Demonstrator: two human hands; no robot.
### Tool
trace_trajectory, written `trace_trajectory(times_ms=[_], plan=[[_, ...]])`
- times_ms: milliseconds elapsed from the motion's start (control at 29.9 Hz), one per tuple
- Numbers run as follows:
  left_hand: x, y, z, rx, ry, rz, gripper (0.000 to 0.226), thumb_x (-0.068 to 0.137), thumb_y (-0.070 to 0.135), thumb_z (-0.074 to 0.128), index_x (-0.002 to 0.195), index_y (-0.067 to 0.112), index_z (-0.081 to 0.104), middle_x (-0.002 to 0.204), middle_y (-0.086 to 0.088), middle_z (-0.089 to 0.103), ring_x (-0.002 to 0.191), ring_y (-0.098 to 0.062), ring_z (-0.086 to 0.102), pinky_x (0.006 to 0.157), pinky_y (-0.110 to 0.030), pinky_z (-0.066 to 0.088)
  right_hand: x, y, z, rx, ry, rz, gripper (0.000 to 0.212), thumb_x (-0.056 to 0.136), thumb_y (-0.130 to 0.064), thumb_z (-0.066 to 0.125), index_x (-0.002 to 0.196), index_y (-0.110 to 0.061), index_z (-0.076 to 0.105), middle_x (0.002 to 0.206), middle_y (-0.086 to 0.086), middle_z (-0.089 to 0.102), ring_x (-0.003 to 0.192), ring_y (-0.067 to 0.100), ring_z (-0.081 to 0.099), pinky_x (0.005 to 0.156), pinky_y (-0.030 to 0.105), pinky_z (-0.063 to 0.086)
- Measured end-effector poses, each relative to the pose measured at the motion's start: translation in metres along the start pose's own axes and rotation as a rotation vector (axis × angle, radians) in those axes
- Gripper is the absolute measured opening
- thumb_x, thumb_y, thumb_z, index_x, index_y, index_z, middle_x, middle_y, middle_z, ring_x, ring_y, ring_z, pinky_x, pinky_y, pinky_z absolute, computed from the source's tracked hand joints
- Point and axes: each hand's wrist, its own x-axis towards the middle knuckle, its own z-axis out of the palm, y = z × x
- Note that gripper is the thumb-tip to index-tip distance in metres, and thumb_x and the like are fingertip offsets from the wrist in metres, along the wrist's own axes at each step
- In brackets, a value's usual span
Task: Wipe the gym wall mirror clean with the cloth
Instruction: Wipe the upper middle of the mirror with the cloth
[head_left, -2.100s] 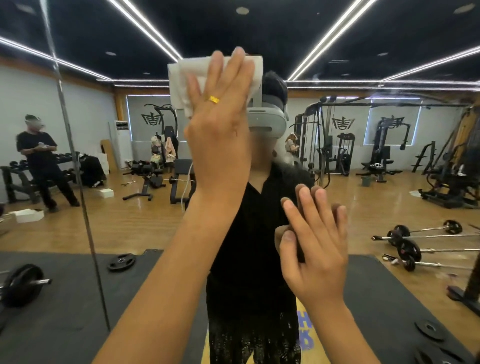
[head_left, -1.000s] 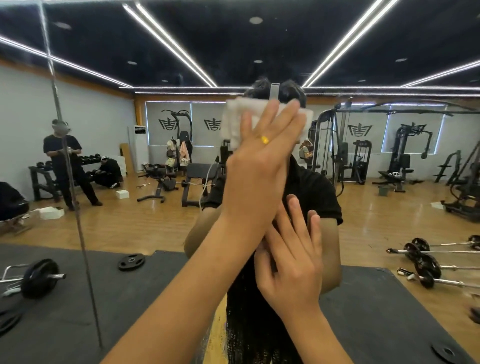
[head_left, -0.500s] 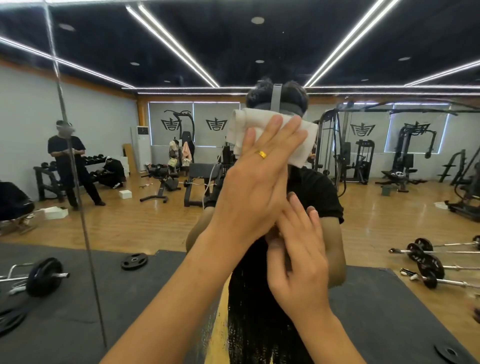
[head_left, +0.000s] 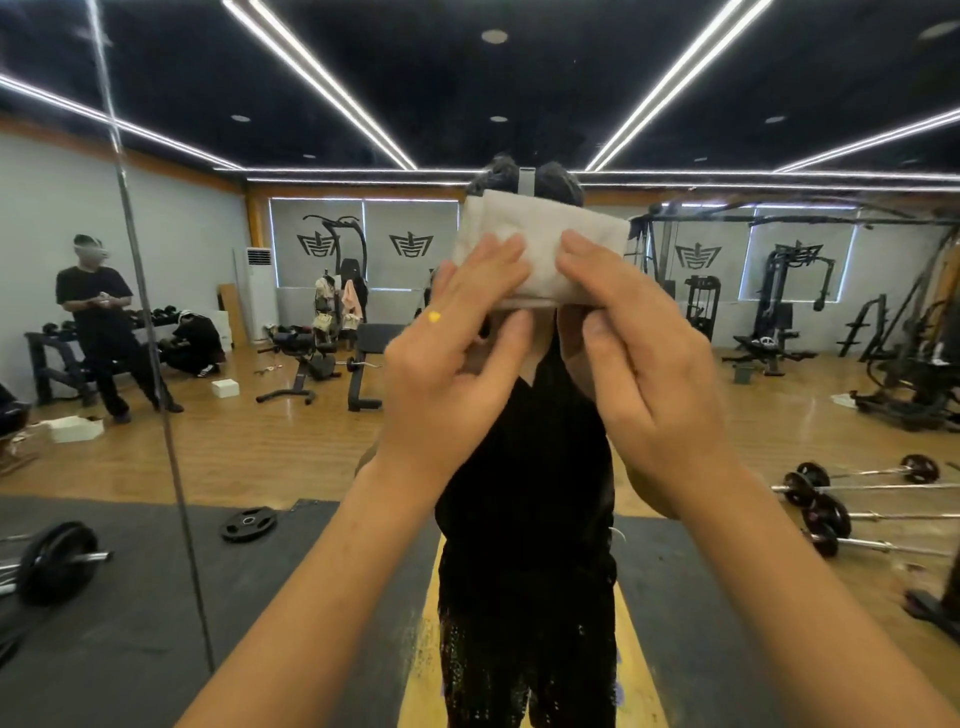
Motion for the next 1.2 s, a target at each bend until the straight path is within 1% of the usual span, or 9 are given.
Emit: trace_trajectory(times_ms=[100,234,435,602,735,802,869,1003,1204], plan=[[-0.041,-0.016,-0.017,0.218,0.1,0.01,0.034,0.099,0.002,0.057,0.134,0.002,0.06,0.144,-0.017,0.058,0.143,-0.03,0.048,0.122,-0.057,0.031,0.001,-0.007,0.013,-0.114,0.057,0.046,0.04,0.1,-0.006,0.057,0.14,-0.004,0.057,0.148,0.012,0.055,0.143,0.021,0.047,0.119,0.039,0.039],[-0.091,-0.044,-0.03,0.46,0.023,0.009,0.041,0.102,0.011,0.053,0.142,0.002,0.055,0.152,-0.019,0.049,0.148,-0.036,0.04,0.113,-0.072,0.03,0.003,-0.024,0.04,-0.28,0.181,0.118,0.038,0.099,-0.018,0.063,0.136,-0.009,0.064,0.146,0.009,0.058,0.141,0.022,0.046,0.121,0.032,0.032],[-0.096,-0.049,-0.03,0.528,-0.01,0.03,0.044,0.105,0.016,0.048,0.148,0.004,0.05,0.158,-0.017,0.043,0.152,-0.031,0.032,0.124,-0.06,0.022,0.019,-0.037,0.074,-0.455,0.366,0.187,0.04,0.098,-0.039,0.066,0.13,-0.017,0.069,0.134,0.013,0.059,0.124,0.027,0.051,0.103,0.03,0.033],[-0.096,-0.054,-0.031,0.543,-0.011,0.046,0.045,0.103,0.016,0.049,0.147,0.005,0.051,0.158,-0.014,0.042,0.153,-0.03,0.031,0.127,-0.051,0.017,0.03,-0.028,0.076,-0.495,0.429,0.158,0.038,0.1,-0.03,0.067,0.133,-0.01,0.067,0.133,0.014,0.061,0.125,0.026,0.049,0.107,0.047,0.044],[-0.095,-0.053,-0.03,0.536,0.011,0.052,0.045,0.102,0.015,0.05,0.146,0.005,0.053,0.158,-0.014,0.042,0.153,-0.027,0.031,0.128,-0.045,0.012,0.03,-0.023,0.079,-0.553,0.414,0.098,0.036,0.1,-0.019,0.067,0.133,-0.004,0.066,0.139,0.014,0.061,0.134,0.027,0.044,0.114,0.044,0.043],[-0.094,-0.053,-0.029,0.531,0.01,0.058,0.045,0.102,0.015,0.049,0.146,0.005,0.052,0.158,-0.014,0.042,0.153,-0.028,0.031,0.128,-0.045,0.011,0.031,-0.02,0.074,-0.568,0.417,0.066,0.034,0.1,-0.018,0.067,0.13,-0.004,0.068,0.135,0.014,0.065,0.131,0.027,0.048,0.115,0.033,0.038],[-0.094,-0.053,-0.029,0.534,0.004,0.058,0.046,0.102,0.015,0.049,0.147,0.005,0.051,0.158,-0.014,0.042,0.152,-0.029,0.031,0.129,-0.045,0.011,0.028,-0.019,0.069,-0.558,0.422,0.032,0.029,0.098,-0.015,0.068,0.124,-0.003,0.072,0.125,0.014,0.069,0.12,0.025,0.055,0.107,0.024,0.04],[-0.095,-0.054,-0.03,0.547,-0.004,0.052,0.047,0.102,0.015,0.05,0.147,0.006,0.052,0.159,-0.014,0.041,0.153,-0.029,0.032,0.128,-0.046,0.012,0.002,-0.014,0.067,-0.632,0.399,-0.047,0.02,0.094,-0.005,0.074,0.113,-0.002,0.077,0.102,0.014,0.07,0.097,0.027,0.061,0.083,0.034,0.05],[-0.095,-0.054,-0.031,0.557,0.007,0.059,0.047,0.1,0.013,0.052,0.147,0.005,0.053,0.159,-0.014,0.042,0.153,-0.028,0.032,0.128,-0.046,0.013,0.025,-0.001,0.045,-0.699,0.341,-0.198,0.025,0.104,-0.018,0.06,0.108,0.0,0.078,0.094,0.017,0.069,0.094,0.023,0.05,0.072,0.038,0.05]])
